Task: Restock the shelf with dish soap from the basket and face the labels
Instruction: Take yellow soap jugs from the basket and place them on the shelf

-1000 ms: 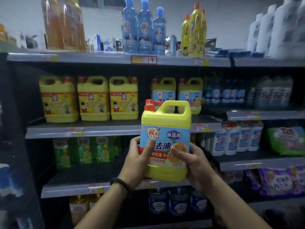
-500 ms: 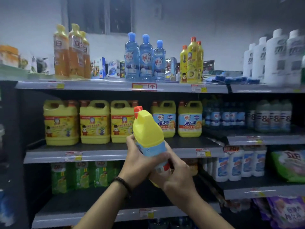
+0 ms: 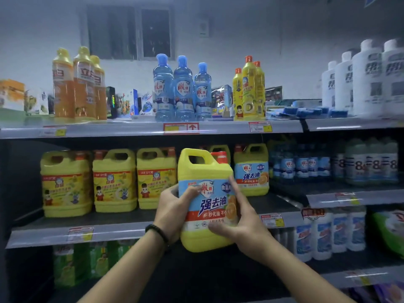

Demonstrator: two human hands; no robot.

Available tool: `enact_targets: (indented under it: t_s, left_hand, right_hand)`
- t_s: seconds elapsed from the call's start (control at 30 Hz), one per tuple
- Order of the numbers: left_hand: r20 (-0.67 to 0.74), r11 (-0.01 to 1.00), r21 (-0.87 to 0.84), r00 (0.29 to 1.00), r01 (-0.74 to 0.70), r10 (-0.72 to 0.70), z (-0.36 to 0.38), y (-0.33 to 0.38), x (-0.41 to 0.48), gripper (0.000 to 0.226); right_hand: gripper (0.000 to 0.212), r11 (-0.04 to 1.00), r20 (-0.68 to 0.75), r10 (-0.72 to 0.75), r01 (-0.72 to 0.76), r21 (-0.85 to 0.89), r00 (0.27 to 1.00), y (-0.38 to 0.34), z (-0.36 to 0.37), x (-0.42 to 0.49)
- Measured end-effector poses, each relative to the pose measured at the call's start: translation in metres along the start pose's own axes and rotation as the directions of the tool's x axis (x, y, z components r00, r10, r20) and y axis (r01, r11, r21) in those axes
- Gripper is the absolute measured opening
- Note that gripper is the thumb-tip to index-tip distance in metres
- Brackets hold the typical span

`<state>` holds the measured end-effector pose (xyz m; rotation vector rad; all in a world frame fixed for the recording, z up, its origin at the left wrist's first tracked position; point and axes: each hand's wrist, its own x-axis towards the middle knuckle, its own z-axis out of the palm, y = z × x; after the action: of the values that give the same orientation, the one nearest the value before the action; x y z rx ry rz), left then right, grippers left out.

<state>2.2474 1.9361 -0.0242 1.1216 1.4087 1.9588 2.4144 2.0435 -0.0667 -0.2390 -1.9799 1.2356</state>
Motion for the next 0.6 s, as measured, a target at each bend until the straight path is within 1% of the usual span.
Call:
enact_targets:
  t_s: [0.03,0.07,0.17,0.23,0.27,0.3,0.37,0.43,0.53,0.6]
  left_hand:
    - [0.015,1.000,0.020,1.000,0.006,-0.006,0.003,-0.002,0.012,0.034]
    - [0.024,1.000,0.025,1.000,0.017,-0.017,0.005,-0.004,0.023,0.035]
    - [0.065,0.996,0.041,0.994,0.085,-0.087,0.013,-0.013,0.056,0.047]
    - [0.155,0.987,0.039,0.975,0.156,-0.161,0.015,-0.015,0.075,0.057]
    - [0.188,0.986,0.029,0.968,0.165,-0.167,0.016,-0.015,0.085,0.057]
    - [0.209,0.990,0.021,0.967,0.141,-0.143,0.016,-0.014,0.095,0.057]
    - [0.206,0.999,0.009,0.977,0.045,-0.046,0.013,-0.016,0.117,0.054]
    - [0.174,1.000,0.001,0.985,-0.013,0.013,0.010,-0.019,0.134,0.047]
    - [0.153,0.999,0.036,0.988,-0.037,0.031,0.008,-0.029,0.153,0.035]
    - [0.154,0.997,0.073,0.988,-0.022,0.011,0.007,-0.038,0.160,0.031]
  right_hand:
    - [0.124,1.000,-0.022,0.025,-0.024,0.009,0.999,0.001,-0.005,0.008]
    - [0.129,0.999,-0.052,0.040,-0.041,-0.026,0.998,0.003,-0.009,0.016]
    - [0.133,0.994,-0.131,0.062,-0.073,-0.079,0.989,0.009,-0.022,0.041]
    - [0.132,0.994,-0.151,0.071,-0.081,-0.066,0.986,0.016,-0.026,0.058]
    - [0.132,0.996,-0.157,0.069,-0.076,-0.042,0.985,0.020,-0.028,0.066]
    - [0.133,0.997,-0.160,0.066,-0.070,-0.014,0.985,0.023,-0.029,0.075]
    - [0.134,0.999,-0.178,0.050,-0.052,-0.007,0.983,0.030,-0.032,0.095]
    - [0.138,0.995,-0.212,0.025,-0.044,-0.087,0.977,0.036,-0.033,0.115]
    - [0.148,0.986,-0.242,0.018,-0.056,-0.154,0.970,0.057,-0.031,0.137]
    - [0.152,0.978,-0.282,0.026,-0.083,-0.190,0.959,0.074,-0.028,0.142]
